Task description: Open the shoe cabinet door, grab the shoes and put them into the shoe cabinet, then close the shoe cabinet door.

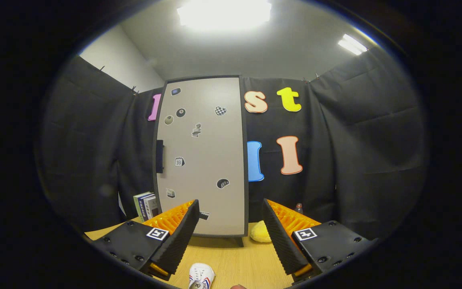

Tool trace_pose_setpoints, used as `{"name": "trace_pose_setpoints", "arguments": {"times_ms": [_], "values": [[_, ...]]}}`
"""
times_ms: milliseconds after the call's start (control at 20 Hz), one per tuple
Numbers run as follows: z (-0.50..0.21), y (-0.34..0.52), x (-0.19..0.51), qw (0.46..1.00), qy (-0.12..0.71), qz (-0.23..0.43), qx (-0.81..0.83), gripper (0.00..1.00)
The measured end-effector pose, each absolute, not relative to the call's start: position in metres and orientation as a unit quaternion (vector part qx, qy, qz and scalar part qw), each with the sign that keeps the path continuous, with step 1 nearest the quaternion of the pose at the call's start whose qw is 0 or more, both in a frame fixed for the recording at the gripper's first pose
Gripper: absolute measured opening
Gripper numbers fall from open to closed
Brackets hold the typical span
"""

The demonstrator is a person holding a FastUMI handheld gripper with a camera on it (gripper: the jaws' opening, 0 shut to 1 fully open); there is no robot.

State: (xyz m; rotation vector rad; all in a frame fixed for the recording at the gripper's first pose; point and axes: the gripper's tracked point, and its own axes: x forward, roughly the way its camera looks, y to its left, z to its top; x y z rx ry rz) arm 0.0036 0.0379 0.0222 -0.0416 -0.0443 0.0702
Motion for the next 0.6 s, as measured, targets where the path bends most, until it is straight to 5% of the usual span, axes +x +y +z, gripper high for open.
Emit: {"name": "trace_pose_setpoints", "arguments": {"times_ms": [600], "values": [[0.065,0.166,0.11,0.994,-0.008,0.108,-0.009,0.98]]}}
